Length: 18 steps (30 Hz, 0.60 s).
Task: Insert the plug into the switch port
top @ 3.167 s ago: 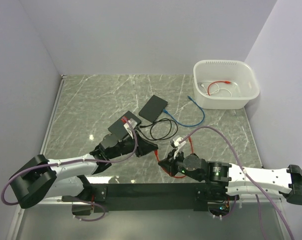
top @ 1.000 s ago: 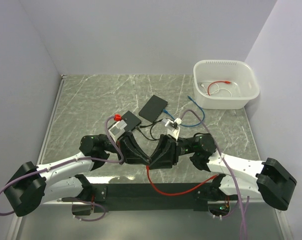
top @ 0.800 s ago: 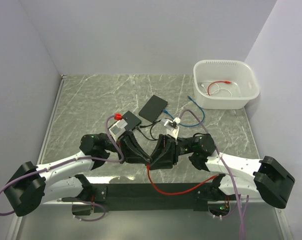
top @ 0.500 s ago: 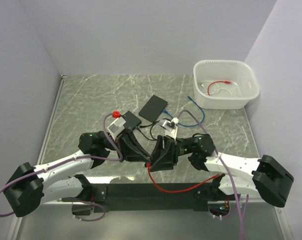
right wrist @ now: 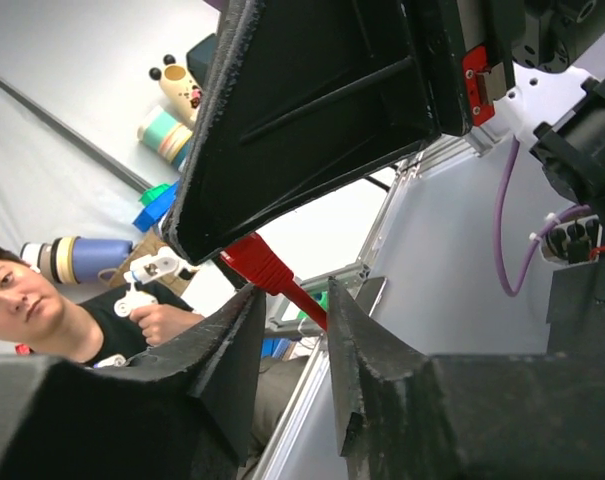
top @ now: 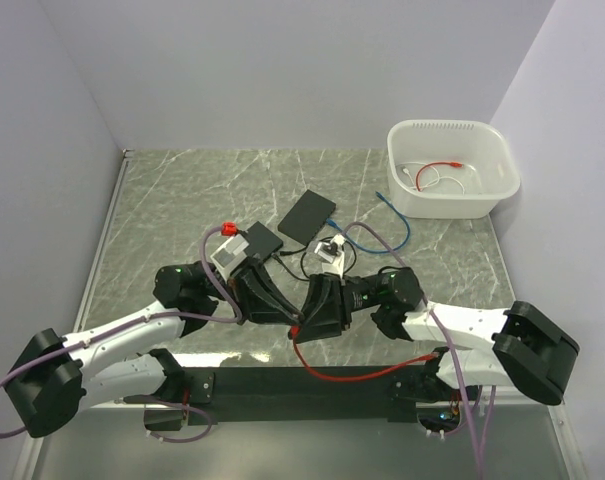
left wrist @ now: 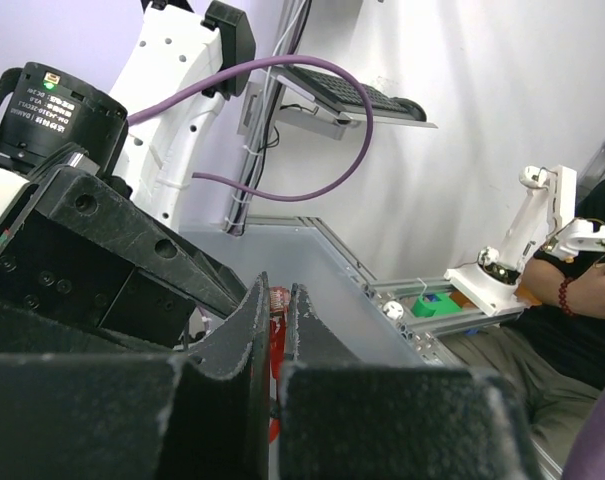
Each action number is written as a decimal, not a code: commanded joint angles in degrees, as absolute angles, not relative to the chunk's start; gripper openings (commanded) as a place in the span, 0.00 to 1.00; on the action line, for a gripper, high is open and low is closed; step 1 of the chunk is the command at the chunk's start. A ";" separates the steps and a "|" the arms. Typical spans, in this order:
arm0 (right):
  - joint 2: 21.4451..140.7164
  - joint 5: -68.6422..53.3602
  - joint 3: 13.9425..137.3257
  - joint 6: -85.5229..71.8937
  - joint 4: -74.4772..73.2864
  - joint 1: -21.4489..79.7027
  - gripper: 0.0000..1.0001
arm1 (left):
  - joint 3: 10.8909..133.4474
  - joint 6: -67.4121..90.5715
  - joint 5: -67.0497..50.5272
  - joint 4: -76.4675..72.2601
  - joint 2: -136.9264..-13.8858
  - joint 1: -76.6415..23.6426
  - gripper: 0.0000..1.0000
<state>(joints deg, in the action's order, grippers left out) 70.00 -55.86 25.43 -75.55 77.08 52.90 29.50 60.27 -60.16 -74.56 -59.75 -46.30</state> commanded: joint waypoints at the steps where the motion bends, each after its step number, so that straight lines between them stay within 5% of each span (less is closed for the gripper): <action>1: 68.91 -54.49 28.21 -75.85 100.99 52.91 0.34 | 30.67 59.41 -58.71 -106.52 -58.01 -46.58 0.01; 5: 68.12 -54.32 28.56 -76.20 100.99 53.09 0.19 | 30.41 58.98 -58.54 -106.44 -58.18 -46.58 0.01; 7: 67.85 -54.32 28.39 -76.29 100.90 53.09 0.00 | 30.24 58.80 -58.36 -106.26 -58.45 -46.58 0.01; 10: 67.24 -53.70 27.69 -76.20 100.20 53.09 0.00 | 29.97 56.62 -57.22 -102.32 -58.19 -46.41 0.03; 15: 64.52 -51.87 25.67 -69.64 90.73 52.91 0.00 | 29.01 46.95 -52.57 -80.14 -52.75 -46.49 0.44; 18: 59.95 -50.10 24.61 -61.30 77.91 52.82 0.00 | 28.48 39.40 -46.44 -68.25 -47.65 -46.49 0.57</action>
<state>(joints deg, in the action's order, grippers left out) 64.79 -53.21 25.28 -70.48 75.83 52.99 28.49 48.95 -53.23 -72.34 -52.36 -46.24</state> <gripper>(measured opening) 0.023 0.545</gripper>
